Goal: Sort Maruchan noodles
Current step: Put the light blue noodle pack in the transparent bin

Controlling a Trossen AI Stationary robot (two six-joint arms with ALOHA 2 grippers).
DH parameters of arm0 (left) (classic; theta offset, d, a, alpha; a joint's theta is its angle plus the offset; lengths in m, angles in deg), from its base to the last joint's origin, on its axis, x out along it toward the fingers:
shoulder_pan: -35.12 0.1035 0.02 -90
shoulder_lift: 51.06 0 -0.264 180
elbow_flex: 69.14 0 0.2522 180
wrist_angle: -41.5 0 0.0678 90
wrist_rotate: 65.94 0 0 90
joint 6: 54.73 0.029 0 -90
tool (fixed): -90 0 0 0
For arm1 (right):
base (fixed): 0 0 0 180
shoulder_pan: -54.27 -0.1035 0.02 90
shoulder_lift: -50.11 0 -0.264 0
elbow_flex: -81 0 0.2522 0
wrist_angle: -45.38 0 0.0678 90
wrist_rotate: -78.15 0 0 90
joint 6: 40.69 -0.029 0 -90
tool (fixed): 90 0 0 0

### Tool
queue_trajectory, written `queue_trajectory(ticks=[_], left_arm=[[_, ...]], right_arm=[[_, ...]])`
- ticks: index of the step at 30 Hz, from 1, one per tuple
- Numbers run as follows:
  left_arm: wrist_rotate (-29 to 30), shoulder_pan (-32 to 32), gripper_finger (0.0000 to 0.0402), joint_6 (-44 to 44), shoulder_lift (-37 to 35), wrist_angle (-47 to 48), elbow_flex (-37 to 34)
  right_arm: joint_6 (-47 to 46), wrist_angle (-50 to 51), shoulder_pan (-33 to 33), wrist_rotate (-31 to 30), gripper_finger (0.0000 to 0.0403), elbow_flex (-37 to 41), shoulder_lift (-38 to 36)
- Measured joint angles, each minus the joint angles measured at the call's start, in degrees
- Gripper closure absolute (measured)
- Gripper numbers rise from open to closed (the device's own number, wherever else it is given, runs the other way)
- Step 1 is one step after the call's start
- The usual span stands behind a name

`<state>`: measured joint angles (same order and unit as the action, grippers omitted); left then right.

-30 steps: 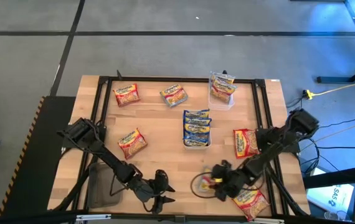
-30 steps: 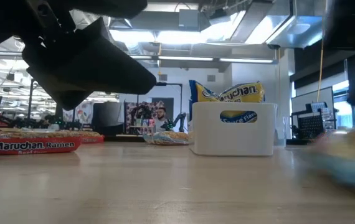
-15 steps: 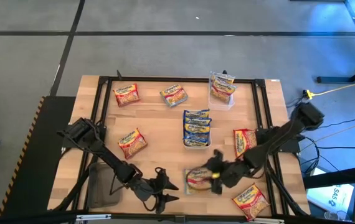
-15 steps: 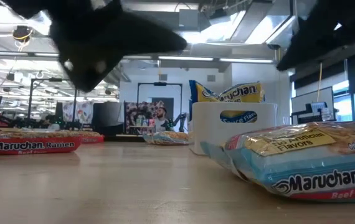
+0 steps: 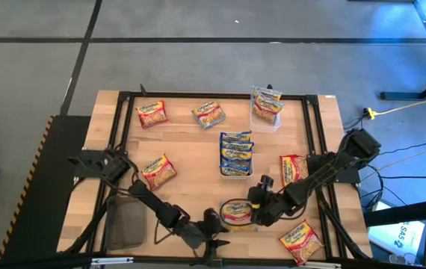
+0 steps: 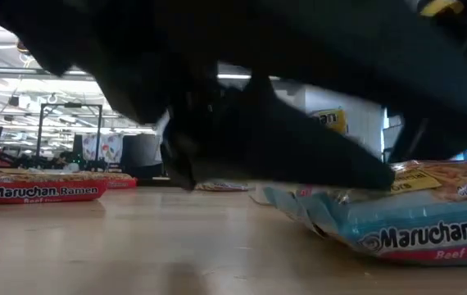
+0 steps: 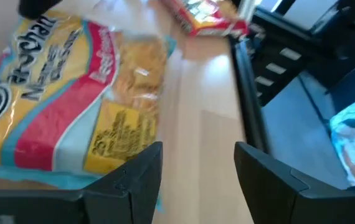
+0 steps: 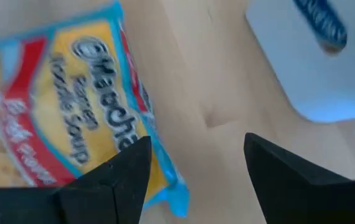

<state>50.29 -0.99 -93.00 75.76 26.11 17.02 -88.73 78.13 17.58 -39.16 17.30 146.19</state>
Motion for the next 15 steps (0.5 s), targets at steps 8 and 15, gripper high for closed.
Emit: queue_trajectory(ticks=[8, 15], left_arm=[[4.7, 1.2, 0.0208, -10.1, -3.1, 23.7, 0.4], [5.3, 1.4, 0.0208, -9.8, -9.0, 33.1, 0.2]], right_arm=[[-3.0, -4.5, -2.7, 8.8, 0.0171, -0.1, 1.4], [-5.1, -3.5, -5.0, 9.8, 0.0171, -1.4, -2.1]])
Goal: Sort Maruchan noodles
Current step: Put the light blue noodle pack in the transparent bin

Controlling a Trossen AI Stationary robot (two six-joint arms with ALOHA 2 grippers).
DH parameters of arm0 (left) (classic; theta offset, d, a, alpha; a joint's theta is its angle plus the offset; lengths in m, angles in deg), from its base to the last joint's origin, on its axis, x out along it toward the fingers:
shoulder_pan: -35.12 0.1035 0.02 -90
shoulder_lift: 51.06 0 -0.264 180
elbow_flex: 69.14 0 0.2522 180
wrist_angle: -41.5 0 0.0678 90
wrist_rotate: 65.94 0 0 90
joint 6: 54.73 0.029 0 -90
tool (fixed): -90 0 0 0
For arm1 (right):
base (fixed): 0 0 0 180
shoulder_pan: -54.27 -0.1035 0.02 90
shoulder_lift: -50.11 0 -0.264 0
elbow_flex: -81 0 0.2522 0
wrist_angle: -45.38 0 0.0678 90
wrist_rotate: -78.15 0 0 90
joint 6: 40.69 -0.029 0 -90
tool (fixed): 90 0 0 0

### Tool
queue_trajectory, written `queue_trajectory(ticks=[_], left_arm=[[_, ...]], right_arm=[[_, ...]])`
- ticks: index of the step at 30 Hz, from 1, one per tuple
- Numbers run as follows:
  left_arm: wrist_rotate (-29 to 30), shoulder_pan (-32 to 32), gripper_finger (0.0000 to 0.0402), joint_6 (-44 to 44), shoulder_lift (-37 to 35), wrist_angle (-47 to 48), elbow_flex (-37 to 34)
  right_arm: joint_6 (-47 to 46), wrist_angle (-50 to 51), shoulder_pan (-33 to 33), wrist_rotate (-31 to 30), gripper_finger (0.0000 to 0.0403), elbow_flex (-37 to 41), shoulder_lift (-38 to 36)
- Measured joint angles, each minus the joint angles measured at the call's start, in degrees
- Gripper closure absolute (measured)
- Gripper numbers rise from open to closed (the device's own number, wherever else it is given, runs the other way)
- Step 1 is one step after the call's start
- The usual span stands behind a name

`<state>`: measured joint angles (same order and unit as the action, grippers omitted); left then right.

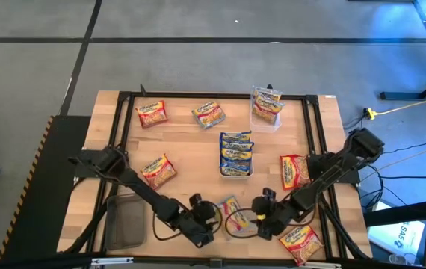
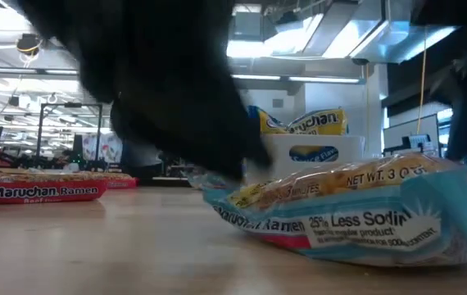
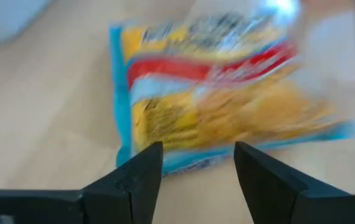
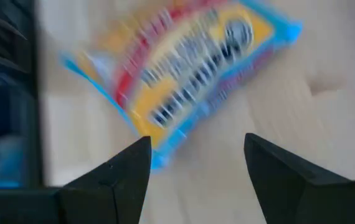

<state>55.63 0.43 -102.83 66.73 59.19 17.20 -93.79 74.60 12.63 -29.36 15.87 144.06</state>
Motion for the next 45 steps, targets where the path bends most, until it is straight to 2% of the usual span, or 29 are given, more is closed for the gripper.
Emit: queue_trajectory(ticks=[4, 7, 8, 10, 14, 17, 20, 26, 29, 38, 45], left_arm=[[0.0, -1.6, 0.0208, 1.3, -3.3, -0.5, 0.2], [1.0, -3.0, 0.0208, 2.8, -3.4, -2.2, 0.1], [1.5, -3.5, 0.0208, 3.3, -3.4, -2.7, 0.1], [1.9, -4.0, 0.0208, 3.5, -2.7, -4.3, 0.1], [1.7, -4.8, 0.0208, 3.2, -0.8, -5.5, 0.1], [1.2, -5.1, 0.0208, 3.2, 0.0, -5.7, 0.0], [1.7, -5.1, 0.0208, 3.5, 1.3, -6.4, -0.1], [-0.1, -4.1, 0.0208, 3.5, 5.0, -10.0, 0.0], [0.9, -4.0, 0.0208, 3.6, 6.1, -11.3, 0.0], [1.3, -3.1, 0.0208, 6.3, 6.6, -11.4, 0.0], [1.5, -2.3, 0.0208, 9.3, 6.6, -11.3, 0.0]], right_arm=[[-3.5, 3.1, -0.9, -5.0, 0.0171, 0.2, -5.4], [-6.4, 1.1, -0.5, -8.0, 0.0171, 4.4, -8.1], [-7.2, -2.4, 0.2, -8.0, 0.0171, 6.6, -8.3], [-8.4, -12.2, 1.9, -3.5, 0.0171, 12.2, -8.3], [-11.4, -37.5, 4.7, 3.9, 0.0171, 22.0, -7.2], [-14.7, -45.5, 6.3, 7.0, 0.0167, 25.3, -6.9], [-16.0, -45.4, 7.3, 8.2, 0.0143, 25.5, -6.5], [-19.0, -44.8, 8.0, 8.7, 0.0071, 24.5, -3.0], [-20.0, -44.3, 8.0, 8.7, 0.0050, 23.3, -0.3], [-21.7, -45.1, 10.4, 9.6, 0.0053, 18.0, 6.2], [-21.5, -44.8, 10.6, 9.1, 0.0060, 16.4, 7.4]])
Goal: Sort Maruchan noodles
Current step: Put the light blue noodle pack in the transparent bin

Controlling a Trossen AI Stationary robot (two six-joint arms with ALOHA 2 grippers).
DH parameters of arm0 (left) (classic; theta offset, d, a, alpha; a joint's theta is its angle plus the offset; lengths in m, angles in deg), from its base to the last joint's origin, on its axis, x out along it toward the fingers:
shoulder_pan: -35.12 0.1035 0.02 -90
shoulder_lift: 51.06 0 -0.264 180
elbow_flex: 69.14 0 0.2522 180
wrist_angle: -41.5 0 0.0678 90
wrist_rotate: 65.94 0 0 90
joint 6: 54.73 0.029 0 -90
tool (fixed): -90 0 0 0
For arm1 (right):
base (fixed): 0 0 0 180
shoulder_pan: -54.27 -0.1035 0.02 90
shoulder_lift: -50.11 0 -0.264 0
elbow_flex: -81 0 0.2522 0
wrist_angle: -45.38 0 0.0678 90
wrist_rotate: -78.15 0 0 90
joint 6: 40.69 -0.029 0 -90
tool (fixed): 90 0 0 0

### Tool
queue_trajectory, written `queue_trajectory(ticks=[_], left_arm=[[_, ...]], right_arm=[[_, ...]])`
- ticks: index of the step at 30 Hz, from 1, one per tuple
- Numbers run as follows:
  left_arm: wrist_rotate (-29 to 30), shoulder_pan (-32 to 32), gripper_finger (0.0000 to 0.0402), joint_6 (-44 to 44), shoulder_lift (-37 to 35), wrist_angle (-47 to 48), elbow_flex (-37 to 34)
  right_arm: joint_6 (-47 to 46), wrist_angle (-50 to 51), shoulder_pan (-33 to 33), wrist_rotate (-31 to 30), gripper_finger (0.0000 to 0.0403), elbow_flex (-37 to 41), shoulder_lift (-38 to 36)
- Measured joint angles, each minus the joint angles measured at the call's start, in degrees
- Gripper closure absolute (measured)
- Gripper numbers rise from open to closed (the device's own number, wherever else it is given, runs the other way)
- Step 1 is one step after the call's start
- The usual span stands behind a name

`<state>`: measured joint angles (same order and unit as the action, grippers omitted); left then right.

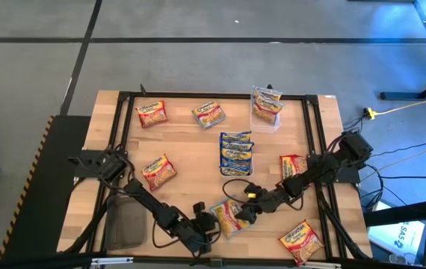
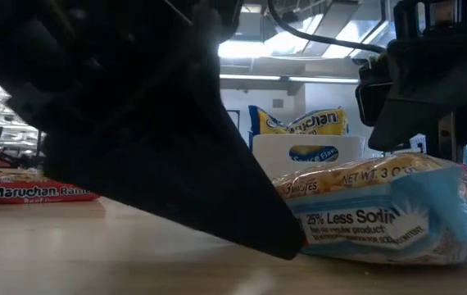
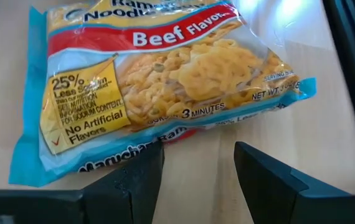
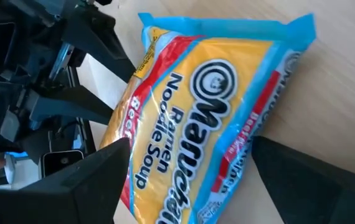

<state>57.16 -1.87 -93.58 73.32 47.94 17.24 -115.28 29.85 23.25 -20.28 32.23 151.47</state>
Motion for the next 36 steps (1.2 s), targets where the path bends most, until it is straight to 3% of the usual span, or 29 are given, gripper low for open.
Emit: queue_trajectory(ticks=[15, 29, 36], left_arm=[[-6.6, 3.8, 0.0208, 8.1, 0.0, -1.7, 0.0], [-7.6, 5.5, 0.0208, 10.9, 0.1, -4.3, 0.0], [-7.8, 5.2, 0.0208, 12.1, 0.1, -5.6, 0.0]], right_arm=[[3.8, -5.9, 0.0, -4.6, 0.0061, 0.1, 0.4], [4.6, -12.6, 0.0, -1.1, 0.0061, -0.5, 4.4], [9.3, -11.8, 0.0, 0.4, 0.0061, -3.4, 5.9]])
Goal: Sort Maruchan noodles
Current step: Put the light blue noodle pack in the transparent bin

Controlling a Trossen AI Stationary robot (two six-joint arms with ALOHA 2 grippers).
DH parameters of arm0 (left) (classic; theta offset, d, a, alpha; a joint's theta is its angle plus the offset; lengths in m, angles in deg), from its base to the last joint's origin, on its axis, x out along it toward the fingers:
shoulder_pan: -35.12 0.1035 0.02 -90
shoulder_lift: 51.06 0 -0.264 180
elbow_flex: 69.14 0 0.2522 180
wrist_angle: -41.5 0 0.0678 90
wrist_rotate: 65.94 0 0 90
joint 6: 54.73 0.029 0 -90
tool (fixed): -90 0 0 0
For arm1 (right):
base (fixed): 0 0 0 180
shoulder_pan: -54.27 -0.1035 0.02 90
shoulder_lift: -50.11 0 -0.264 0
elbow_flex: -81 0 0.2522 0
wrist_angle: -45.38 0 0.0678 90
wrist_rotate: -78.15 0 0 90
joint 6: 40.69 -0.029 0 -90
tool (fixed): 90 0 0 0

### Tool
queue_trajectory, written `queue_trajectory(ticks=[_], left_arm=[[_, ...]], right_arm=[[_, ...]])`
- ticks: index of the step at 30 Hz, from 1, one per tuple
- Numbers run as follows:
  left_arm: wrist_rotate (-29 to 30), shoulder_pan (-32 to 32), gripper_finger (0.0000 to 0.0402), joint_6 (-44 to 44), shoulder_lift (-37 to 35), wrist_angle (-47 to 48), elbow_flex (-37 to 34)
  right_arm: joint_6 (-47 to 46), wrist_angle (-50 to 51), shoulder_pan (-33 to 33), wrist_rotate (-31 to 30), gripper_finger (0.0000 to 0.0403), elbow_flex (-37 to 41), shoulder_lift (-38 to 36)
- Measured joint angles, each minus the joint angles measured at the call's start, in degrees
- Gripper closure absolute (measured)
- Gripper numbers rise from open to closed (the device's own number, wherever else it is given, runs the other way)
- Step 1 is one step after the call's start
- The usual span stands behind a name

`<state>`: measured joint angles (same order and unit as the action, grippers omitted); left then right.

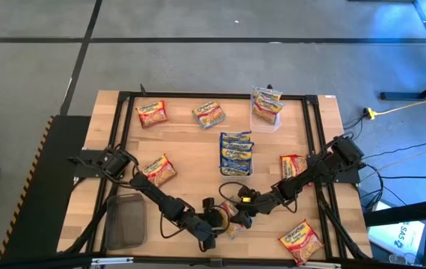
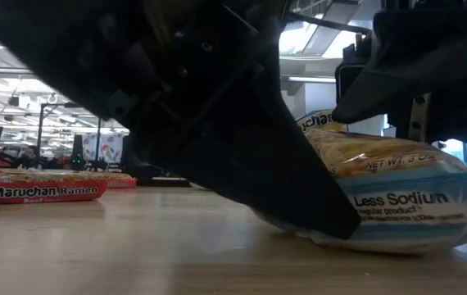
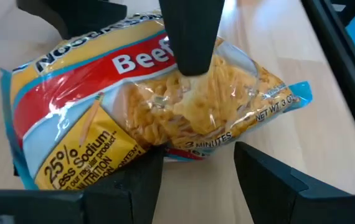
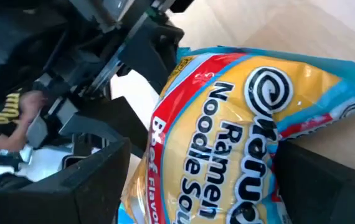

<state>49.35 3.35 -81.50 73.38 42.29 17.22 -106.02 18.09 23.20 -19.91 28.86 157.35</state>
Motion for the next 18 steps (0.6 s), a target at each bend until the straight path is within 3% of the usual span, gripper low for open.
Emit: queue_trajectory(ticks=[5, 18], left_arm=[[0.1, -0.5, 0.0208, 0.2, 0.0, 0.4, 0.0], [0.7, -3.4, 0.0208, -0.1, 0.0, 1.3, 0.0]], right_arm=[[1.1, 0.4, 0.0, 1.1, 0.0073, -0.2, 0.0], [3.2, -1.6, 0.0, 2.3, 0.0198, -0.4, 0.0]])
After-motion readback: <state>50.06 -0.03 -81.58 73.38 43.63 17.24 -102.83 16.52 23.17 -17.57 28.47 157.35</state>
